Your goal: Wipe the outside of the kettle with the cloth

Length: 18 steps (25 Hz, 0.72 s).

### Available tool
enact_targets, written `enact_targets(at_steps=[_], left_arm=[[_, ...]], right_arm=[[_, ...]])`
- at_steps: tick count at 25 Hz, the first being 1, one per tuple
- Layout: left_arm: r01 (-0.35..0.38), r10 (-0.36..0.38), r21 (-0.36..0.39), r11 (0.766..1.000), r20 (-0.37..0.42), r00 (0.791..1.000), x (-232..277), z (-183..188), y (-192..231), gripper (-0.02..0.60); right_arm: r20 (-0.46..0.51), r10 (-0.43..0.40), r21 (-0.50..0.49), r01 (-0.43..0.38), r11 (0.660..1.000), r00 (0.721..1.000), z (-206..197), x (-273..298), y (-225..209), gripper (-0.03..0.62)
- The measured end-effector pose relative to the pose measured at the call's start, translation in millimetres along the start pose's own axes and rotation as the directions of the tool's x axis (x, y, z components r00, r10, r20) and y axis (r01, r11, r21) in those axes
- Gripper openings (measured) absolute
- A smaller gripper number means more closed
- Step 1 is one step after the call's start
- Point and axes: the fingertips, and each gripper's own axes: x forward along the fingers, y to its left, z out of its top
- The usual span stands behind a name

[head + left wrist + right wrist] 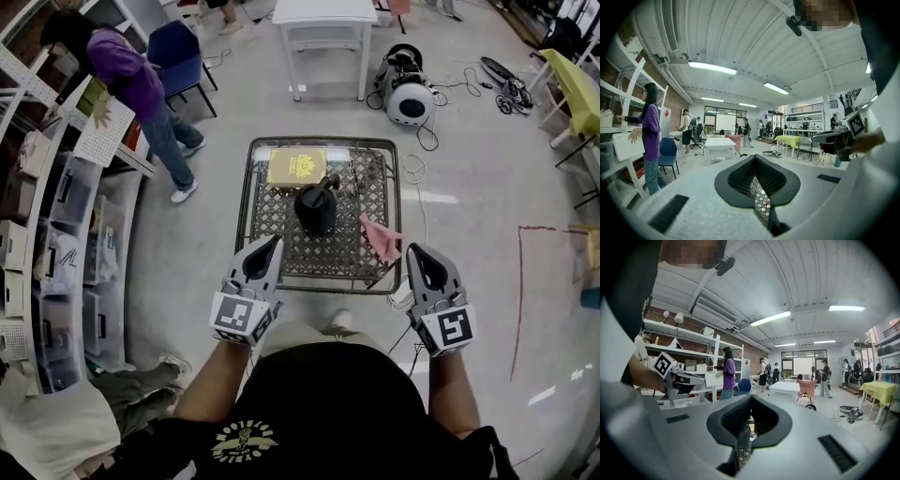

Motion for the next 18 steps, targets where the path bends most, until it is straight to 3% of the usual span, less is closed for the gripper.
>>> enact_targets(at_steps=[9, 18], left_arm=[[0.019, -0.018, 0.029, 0.999, -0.039, 0.999, 11.7, -1.5, -5.0, 0.009], [0.082, -0.080, 0.031, 0.996, -0.065, 0.995, 27.7, 1.7, 6.1, 0.009]], right_arm=[[0.011, -0.003, -0.014, 0.003, 1.000, 1.000, -7.4, 8.3, -10.7, 0.011], [0.007, -0.087, 0.005, 0.086, 0.996, 0.996, -9.5, 19.3, -17.8, 0.011]])
